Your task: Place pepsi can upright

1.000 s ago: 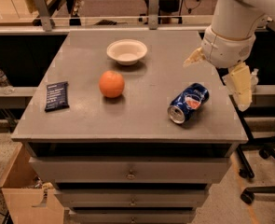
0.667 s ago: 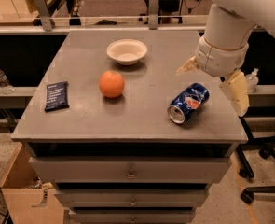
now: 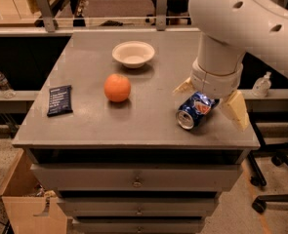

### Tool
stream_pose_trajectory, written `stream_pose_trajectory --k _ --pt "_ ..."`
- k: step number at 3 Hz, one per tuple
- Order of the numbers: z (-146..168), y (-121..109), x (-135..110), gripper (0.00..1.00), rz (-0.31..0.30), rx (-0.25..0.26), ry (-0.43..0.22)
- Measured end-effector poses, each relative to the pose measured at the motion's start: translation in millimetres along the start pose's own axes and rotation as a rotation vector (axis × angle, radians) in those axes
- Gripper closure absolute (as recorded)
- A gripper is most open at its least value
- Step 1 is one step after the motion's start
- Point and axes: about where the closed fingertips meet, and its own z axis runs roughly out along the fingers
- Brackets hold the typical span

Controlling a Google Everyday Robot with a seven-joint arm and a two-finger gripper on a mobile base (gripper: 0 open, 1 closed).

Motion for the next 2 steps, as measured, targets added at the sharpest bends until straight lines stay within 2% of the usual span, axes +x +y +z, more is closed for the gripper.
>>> stream_pose_trajectory --k 1,2 --pt "10.5 -4.7 -4.7 0.00 -0.018 -0.011 0.049" --pt "17.5 -8.5 -4.7 0.13 0.003 -0.023 0.064"
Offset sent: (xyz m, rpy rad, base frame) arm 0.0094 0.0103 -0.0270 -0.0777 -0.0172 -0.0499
